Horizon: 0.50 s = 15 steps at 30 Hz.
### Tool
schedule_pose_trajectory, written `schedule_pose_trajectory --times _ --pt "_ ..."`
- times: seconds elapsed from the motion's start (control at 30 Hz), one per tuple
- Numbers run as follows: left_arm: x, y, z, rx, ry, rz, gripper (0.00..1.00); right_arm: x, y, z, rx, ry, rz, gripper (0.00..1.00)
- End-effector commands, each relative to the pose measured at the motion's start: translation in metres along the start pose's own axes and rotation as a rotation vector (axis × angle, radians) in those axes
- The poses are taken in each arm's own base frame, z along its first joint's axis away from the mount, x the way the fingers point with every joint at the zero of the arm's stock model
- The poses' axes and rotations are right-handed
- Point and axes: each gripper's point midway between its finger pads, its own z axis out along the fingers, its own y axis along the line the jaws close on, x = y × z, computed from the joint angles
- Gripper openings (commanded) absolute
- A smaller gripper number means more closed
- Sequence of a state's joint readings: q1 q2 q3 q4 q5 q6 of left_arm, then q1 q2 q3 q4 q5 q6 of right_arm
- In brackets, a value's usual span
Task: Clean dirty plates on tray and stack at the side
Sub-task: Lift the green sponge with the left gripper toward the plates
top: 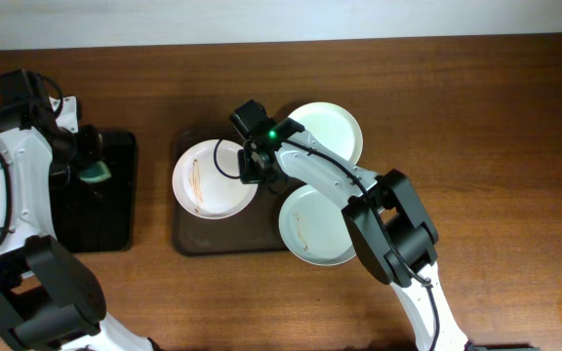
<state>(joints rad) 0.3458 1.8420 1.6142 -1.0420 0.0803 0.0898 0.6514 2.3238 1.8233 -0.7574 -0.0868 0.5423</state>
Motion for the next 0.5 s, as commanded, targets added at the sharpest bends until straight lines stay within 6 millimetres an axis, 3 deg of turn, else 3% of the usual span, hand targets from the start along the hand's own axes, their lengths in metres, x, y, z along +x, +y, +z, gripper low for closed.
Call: schedule_pose_trajectory --times 0.0,0.07,0.2,0.3,0.47 --pt "-0.010 -0.028 -0.013 0.231 -0.056 -0.006 0.01 0.008 -0.009 0.011 0.038 0.026 -0.013 0.04" --pt "-0.012 -0.029 -0.022 0.361 -0.080 -0.059 0.01 0.008 -0.009 0.011 0.038 0.026 -0.013 0.04" --pt "-0.004 -0.002 -0.037 0.458 -0.093 -0.176 0.01 0.008 -0.008 0.011 0.037 0.025 -0.013 0.04" --pt "-0.006 -0.005 -0.076 0.428 -0.193 -0.085 0.01 0.008 -0.008 0.011 0.036 0.023 -0.013 0.04" --pt "-0.003 0.011 -0.150 0.198 -0.384 -0.016 0.01 0.007 -0.008 0.011 0.034 0.021 -0.014 0.04"
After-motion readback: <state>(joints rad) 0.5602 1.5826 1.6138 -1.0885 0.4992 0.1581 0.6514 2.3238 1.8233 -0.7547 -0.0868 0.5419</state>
